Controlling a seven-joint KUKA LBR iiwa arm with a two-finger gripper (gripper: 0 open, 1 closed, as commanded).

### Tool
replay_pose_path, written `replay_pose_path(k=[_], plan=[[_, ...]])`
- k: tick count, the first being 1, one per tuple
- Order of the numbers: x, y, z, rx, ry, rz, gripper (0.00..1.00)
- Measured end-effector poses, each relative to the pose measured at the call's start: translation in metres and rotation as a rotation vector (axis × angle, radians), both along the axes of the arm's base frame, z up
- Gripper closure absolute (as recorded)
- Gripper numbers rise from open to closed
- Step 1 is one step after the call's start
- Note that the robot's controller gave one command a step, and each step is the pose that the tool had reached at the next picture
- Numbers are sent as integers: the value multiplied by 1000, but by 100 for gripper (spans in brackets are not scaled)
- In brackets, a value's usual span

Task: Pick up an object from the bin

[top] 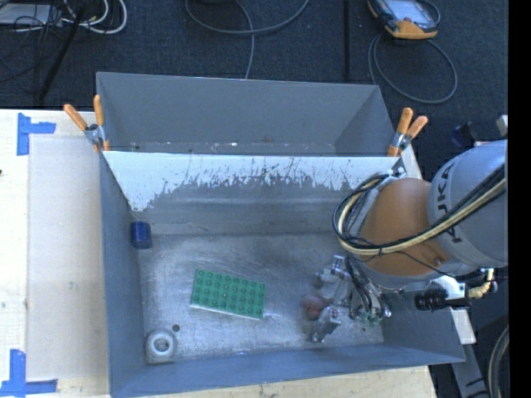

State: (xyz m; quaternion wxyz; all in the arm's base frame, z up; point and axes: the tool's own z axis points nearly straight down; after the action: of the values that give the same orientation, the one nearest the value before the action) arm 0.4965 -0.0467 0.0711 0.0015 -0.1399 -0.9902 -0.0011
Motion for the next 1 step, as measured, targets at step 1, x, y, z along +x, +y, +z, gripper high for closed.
replay_pose_path(k=[1], plan=[[0,0,0,-1,0,3,0]])
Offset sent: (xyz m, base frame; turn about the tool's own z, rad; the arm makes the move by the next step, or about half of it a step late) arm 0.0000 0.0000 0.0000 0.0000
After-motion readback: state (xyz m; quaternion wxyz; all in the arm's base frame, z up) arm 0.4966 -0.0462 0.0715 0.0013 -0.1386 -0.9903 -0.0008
